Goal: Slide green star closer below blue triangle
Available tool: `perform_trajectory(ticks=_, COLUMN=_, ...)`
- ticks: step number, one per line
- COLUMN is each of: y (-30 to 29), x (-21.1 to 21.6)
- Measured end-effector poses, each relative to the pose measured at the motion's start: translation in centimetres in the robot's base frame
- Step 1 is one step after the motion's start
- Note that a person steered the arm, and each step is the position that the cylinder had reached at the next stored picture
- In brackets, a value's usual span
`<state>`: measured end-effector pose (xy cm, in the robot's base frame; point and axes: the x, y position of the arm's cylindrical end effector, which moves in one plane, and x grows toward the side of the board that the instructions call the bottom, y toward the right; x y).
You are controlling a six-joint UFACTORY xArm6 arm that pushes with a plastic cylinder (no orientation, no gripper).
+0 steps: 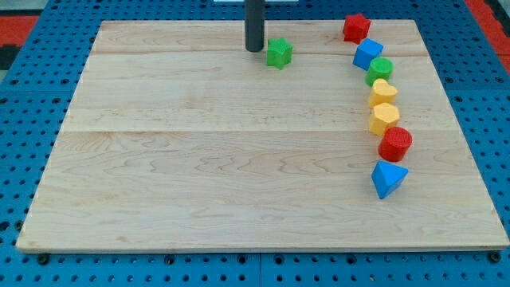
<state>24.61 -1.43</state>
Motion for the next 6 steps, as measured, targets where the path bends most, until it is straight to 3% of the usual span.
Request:
perform_trajectory(ticks=1, y=1.3, x=-1.8)
perform_trajectory(ticks=3, y=3.3, x=7.3)
perform_trajectory(ticks=4, y=1.8, x=2.5)
perform_trajectory(ticks=5, y=6.0, x=3.9)
perform_trajectory(ticks=6, y=7.5, x=8.7)
